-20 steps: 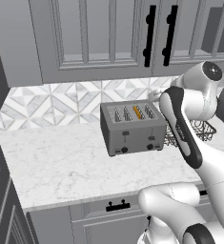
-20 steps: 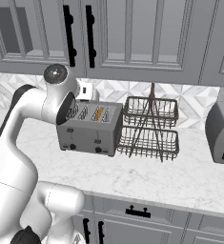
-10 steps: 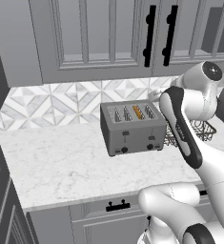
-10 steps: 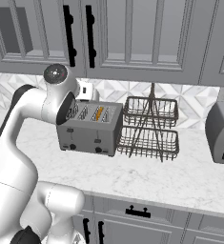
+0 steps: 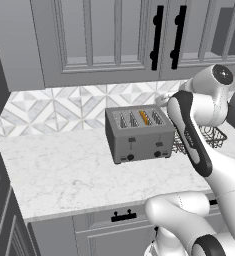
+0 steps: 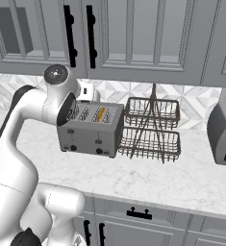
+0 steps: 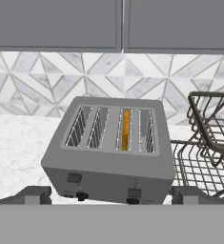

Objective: Start the toaster. Once the lever pops up, take the bread to the plate on the dining counter.

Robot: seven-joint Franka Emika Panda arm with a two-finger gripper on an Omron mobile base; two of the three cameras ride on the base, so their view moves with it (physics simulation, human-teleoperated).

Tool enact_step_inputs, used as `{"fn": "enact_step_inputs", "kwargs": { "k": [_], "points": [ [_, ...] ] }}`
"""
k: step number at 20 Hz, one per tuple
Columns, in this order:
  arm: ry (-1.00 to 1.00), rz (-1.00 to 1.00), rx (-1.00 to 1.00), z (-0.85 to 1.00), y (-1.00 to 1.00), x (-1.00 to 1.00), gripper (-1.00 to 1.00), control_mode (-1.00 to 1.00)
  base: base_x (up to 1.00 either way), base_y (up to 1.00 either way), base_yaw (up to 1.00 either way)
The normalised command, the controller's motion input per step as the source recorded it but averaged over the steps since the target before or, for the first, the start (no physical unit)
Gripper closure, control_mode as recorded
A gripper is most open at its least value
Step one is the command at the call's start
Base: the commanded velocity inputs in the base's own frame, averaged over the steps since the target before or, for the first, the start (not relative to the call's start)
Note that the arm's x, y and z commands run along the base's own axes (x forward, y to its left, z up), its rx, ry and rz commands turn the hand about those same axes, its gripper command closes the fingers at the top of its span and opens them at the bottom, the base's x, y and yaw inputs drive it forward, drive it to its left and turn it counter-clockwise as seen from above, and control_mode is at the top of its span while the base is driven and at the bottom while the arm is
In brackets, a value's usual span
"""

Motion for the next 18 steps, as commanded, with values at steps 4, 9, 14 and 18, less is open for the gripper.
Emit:
{"fn": "enact_step_inputs", "kwargs": {
  "k": [4, 9, 14, 18],
  "points": [
    [0.00, 0.00, 0.00, 0.00, 0.00, 0.00, -1.00, -1.00, 0.00, 0.00, 0.00],
    [0.00, 0.00, 0.00, 0.00, 0.00, 0.00, -1.00, -1.00, 0.00, 0.00, 0.00],
    [0.00, 0.00, 0.00, 0.00, 0.00, 0.00, -1.00, -1.00, 0.00, 0.00, 0.00],
    [0.00, 0.00, 0.00, 0.00, 0.00, 0.00, -1.00, -1.00, 0.00, 0.00, 0.00]
  ]
}}
